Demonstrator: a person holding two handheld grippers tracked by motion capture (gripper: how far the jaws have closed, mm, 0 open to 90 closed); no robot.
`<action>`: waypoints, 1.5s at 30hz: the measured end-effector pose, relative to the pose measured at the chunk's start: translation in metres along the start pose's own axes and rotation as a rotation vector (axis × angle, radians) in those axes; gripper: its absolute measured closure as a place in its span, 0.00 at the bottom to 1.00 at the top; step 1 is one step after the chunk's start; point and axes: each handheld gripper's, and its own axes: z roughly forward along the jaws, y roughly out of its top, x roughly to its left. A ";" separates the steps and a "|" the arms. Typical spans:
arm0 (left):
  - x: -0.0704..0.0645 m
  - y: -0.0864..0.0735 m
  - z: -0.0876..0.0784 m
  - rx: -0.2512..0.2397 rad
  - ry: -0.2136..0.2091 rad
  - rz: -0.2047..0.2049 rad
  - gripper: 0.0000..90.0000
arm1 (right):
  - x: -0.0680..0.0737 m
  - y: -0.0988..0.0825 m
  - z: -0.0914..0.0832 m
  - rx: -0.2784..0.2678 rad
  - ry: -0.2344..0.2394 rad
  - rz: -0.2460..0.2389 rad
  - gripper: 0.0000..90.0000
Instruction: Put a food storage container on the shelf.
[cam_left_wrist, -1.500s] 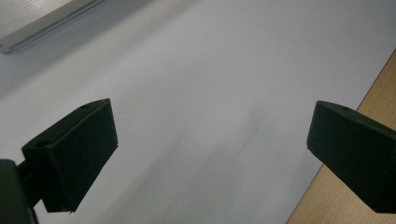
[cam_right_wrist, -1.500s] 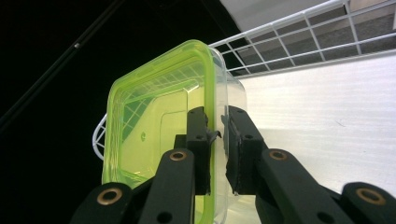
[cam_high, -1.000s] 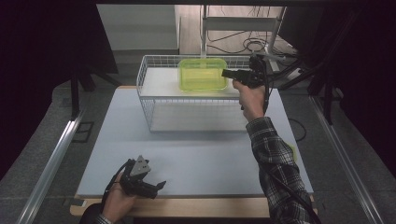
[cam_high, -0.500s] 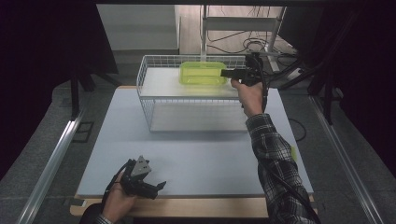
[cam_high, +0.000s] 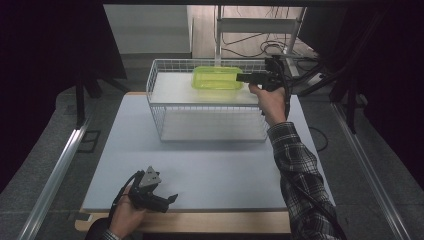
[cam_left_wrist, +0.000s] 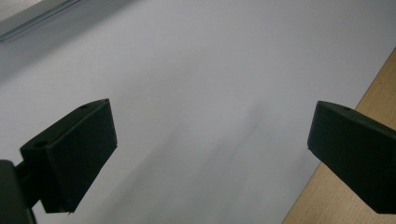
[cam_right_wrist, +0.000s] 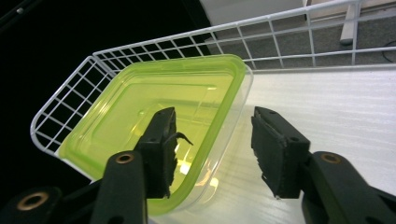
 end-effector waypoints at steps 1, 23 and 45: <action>0.000 0.000 0.000 -0.001 -0.001 -0.002 0.01 | 0.001 0.000 -0.002 0.003 0.007 -0.008 0.52; -0.002 0.000 0.001 0.004 0.003 0.013 0.01 | 0.014 -0.030 -0.031 0.050 0.104 -0.121 0.32; -0.003 0.000 0.002 0.019 0.012 0.038 0.01 | -0.009 -0.088 -0.047 0.082 0.110 -0.204 0.28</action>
